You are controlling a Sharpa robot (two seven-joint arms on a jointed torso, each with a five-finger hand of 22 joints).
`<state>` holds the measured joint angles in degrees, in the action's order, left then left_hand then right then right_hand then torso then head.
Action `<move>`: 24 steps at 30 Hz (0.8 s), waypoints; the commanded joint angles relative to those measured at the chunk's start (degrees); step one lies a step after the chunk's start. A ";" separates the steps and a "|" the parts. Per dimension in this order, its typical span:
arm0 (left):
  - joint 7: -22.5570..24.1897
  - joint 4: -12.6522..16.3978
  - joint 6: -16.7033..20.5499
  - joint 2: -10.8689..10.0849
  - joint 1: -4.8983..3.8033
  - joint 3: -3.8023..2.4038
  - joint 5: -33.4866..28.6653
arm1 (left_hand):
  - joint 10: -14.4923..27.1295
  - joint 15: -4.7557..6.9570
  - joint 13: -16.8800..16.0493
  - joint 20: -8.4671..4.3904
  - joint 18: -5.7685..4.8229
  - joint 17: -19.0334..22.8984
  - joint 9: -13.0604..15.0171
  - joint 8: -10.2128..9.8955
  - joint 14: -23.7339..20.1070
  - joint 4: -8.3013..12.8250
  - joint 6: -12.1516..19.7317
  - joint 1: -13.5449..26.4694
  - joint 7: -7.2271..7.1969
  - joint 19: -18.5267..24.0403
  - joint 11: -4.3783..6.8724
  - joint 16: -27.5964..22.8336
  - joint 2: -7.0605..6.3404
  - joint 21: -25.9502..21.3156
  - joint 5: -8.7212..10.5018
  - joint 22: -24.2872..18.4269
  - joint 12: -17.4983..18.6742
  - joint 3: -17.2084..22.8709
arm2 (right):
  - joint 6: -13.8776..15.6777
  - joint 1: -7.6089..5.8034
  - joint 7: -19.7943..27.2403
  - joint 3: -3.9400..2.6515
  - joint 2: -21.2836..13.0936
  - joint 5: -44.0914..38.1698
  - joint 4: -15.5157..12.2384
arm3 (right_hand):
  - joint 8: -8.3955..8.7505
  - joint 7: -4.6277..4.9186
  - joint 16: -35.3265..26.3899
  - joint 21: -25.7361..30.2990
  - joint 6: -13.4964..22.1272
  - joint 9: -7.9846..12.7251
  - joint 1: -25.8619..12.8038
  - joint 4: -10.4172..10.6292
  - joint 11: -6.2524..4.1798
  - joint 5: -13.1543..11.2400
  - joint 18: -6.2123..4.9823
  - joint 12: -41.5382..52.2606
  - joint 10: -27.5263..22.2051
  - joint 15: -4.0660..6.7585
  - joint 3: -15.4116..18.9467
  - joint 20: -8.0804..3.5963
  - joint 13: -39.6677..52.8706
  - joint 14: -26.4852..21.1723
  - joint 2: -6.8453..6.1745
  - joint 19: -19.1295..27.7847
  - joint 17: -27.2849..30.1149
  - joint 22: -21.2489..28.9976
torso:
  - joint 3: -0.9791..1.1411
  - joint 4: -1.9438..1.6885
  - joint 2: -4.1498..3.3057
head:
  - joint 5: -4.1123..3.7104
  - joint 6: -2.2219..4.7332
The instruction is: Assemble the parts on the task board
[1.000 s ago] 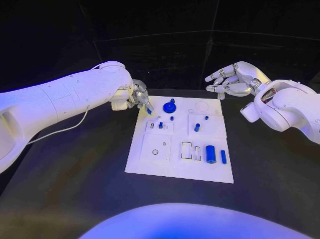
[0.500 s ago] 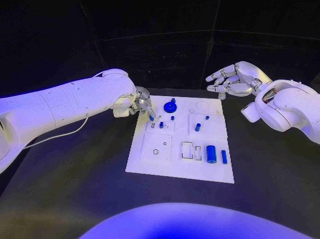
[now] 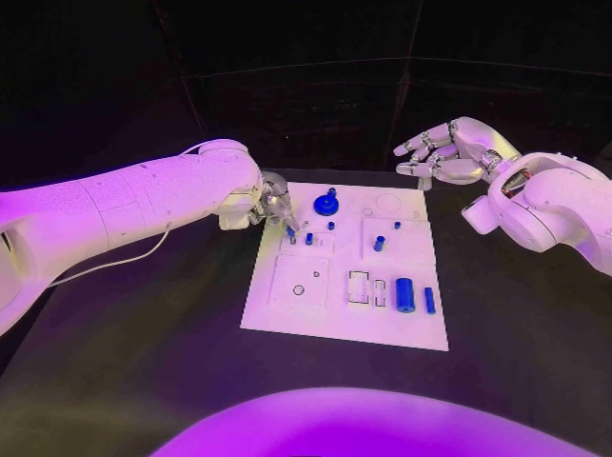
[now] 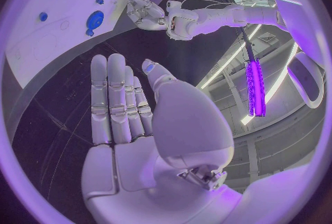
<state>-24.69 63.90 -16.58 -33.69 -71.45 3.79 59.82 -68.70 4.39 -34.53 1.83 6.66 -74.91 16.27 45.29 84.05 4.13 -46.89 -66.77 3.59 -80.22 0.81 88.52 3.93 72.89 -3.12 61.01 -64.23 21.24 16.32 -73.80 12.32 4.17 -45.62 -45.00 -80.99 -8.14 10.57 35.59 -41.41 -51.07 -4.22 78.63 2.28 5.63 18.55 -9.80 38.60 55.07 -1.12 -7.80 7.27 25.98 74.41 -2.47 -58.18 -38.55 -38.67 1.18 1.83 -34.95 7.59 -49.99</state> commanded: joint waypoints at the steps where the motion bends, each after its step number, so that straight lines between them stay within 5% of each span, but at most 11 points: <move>1: 0.10 0.06 0.22 0.07 0.05 0.03 0.39 | -0.33 -0.01 0.04 0.03 -1.11 -11.80 0.05 0.27 5.26 7.29 -0.25 -0.08 0.03 -0.48 0.03 0.25 0.15 0.21 -0.18 0.05 0.27 7.73 | -0.28 -0.12 0.69 -0.04 0.06 -0.05 0.02 | -0.21 -0.03 -0.33 0.20 0.32 -0.09 0.12 0.28 -0.06 0.37 -0.71 0.36 -0.45 -0.01 -0.14 0.03 -0.05 -0.27 0.17 -0.19 -0.09 0.05 | 0.02 0.04 -0.03 | 0.01 -0.01; 24: -0.70 -0.52 -1.06 0.29 0.52 0.14 0.37 | -0.42 0.00 0.00 0.02 -1.08 -11.65 0.08 0.31 5.23 7.29 -0.29 0.03 0.03 -0.45 0.03 0.20 0.10 0.14 -0.19 -0.07 0.28 7.95 | -0.40 -0.11 0.82 -0.04 0.26 -0.05 0.17 | -0.21 -0.03 -0.33 0.20 0.32 -0.09 0.12 0.28 -0.06 0.37 -0.71 0.36 -0.45 -0.01 -0.14 0.03 -0.05 -0.27 0.17 -0.19 -0.09 0.05 | 0.03 0.06 -0.02 | 0.07 -0.01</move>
<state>-25.05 63.39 -16.73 -33.48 -70.92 3.89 59.86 -68.69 4.39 -34.48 1.83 6.66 -74.91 16.31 45.45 84.05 4.27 -46.88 -66.41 3.60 -80.21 0.78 88.52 3.57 72.89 -3.05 60.99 -64.23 21.87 16.26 -73.80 12.47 4.17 -45.41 -45.00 -80.84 -8.14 10.57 35.59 -41.42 -51.07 -4.22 78.63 2.28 5.63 18.54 -9.80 38.60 55.07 -1.12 -7.80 7.27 25.98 74.41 -2.47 -58.18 -38.55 -38.68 1.21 1.86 -34.97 7.66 -50.00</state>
